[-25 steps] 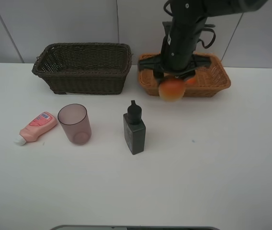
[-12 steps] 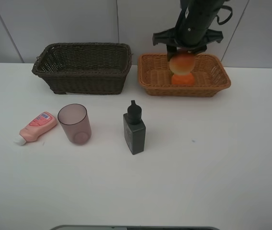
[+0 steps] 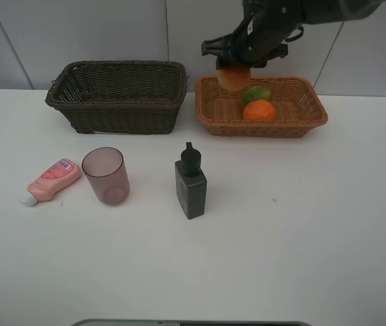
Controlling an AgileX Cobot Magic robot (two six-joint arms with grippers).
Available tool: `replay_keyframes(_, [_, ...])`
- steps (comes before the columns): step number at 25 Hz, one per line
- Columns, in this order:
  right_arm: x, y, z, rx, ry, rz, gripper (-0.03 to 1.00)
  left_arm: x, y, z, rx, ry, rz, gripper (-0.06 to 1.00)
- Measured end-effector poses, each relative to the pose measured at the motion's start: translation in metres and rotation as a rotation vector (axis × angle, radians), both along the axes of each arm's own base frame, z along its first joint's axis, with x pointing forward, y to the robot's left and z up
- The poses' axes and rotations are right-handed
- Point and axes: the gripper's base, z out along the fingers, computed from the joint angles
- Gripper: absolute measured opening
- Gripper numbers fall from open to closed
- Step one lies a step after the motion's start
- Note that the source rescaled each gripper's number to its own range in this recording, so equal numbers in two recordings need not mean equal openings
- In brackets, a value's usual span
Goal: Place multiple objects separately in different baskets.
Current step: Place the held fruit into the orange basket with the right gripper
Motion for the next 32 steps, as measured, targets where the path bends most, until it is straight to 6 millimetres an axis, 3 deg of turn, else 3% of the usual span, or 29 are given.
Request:
replay_keyframes(8, [0.017, 0.003, -0.028, -0.007, -0.096, 0.074, 0.22, 0.000, 0.000, 0.000, 0.000, 0.000, 0.000, 0.97])
replay_keyframes(15, [0.019, 0.005, -0.056, -0.017, -0.058, 0.085, 0.22, 0.000, 0.000, 0.000, 0.000, 0.000, 0.000, 0.97])
replay_keyframes(21, [0.019, 0.004, -0.068, -0.025, -0.029, 0.080, 0.24, 0.000, 0.000, 0.000, 0.000, 0.000, 0.000, 0.97])
replay_keyframes(22, [0.018, 0.004, -0.068, -0.022, -0.027, 0.077, 0.30, 0.000, 0.000, 0.000, 0.000, 0.000, 0.000, 0.97])
replay_keyframes(24, [0.018, 0.004, -0.068, -0.022, -0.023, 0.075, 0.61, 0.000, 0.000, 0.000, 0.000, 0.000, 0.000, 0.97])
replay_keyframes(26, [0.018, 0.004, -0.069, -0.023, -0.012, 0.068, 0.85, 0.000, 0.000, 0.000, 0.000, 0.000, 0.000, 0.97])
replay_keyframes(28, [0.017, 0.003, -0.067, -0.029, -0.002, 0.061, 0.95, 0.000, 0.000, 0.000, 0.000, 0.000, 0.000, 0.97])
replay_keyframes(32, [0.013, -0.001, -0.053, -0.048, 0.016, 0.040, 1.00, 0.000, 0.000, 0.000, 0.000, 0.000, 0.000, 0.97])
